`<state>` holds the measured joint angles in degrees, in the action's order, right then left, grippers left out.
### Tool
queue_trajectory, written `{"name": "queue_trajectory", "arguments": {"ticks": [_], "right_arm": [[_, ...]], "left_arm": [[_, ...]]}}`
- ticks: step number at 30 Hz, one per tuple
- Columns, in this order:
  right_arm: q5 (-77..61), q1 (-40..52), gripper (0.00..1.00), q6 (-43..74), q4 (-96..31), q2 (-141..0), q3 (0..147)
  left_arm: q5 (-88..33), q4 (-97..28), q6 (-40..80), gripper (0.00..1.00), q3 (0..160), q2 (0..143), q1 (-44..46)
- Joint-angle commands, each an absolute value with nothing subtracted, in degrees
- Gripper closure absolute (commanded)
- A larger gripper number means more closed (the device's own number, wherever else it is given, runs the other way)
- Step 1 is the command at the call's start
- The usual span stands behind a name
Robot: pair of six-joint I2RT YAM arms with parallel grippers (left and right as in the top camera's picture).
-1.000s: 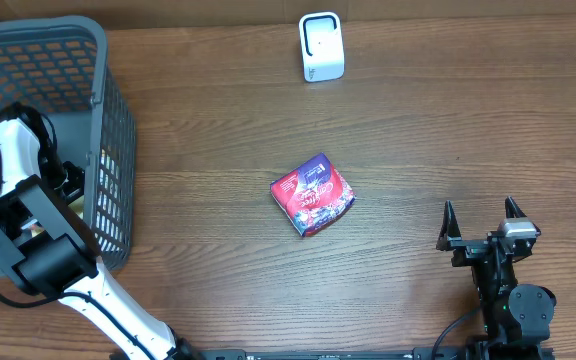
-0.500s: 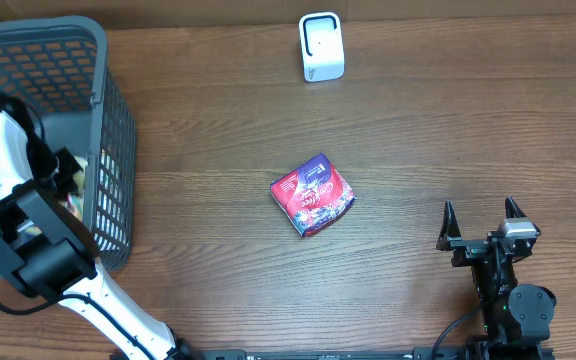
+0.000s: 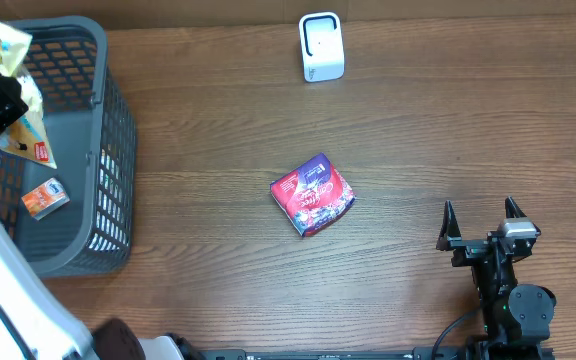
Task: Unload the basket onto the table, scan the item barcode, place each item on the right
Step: 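Carry the yellow bag out and set it beside the red box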
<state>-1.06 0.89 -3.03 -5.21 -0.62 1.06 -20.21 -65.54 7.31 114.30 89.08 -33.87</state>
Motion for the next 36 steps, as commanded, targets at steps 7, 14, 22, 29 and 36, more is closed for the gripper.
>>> {"name": "queue_trajectory", "arguments": {"ticks": [7,14,22,29,36], "right_arm": [[-0.7,1.0,0.0,-3.3,-4.8,-0.2,0.5],[-0.7,1.0,0.0,-3.2,-4.8,-0.2,0.5],[-0.7,1.0,0.0,-3.3,-4.8,-0.2,0.5],[-0.7,1.0,0.0,-3.2,-4.8,-0.2,0.5],[-0.7,1.0,0.0,-3.2,-4.9,-0.2,0.5]], "left_arm": [[-42.9,-74.5,5.4,0.96,114.1,82.7,-18.6],[-24.8,-73.6,11.6,0.96,104.1,86.5,4.5],[0.1,-71.1,21.1,0.96,93.5,95.9,15.4],[0.2,-66.7,27.1,0.96,89.2,106.0,15.8],[-13.3,-63.3,30.7,0.94,89.2,117.4,16.4]]}}
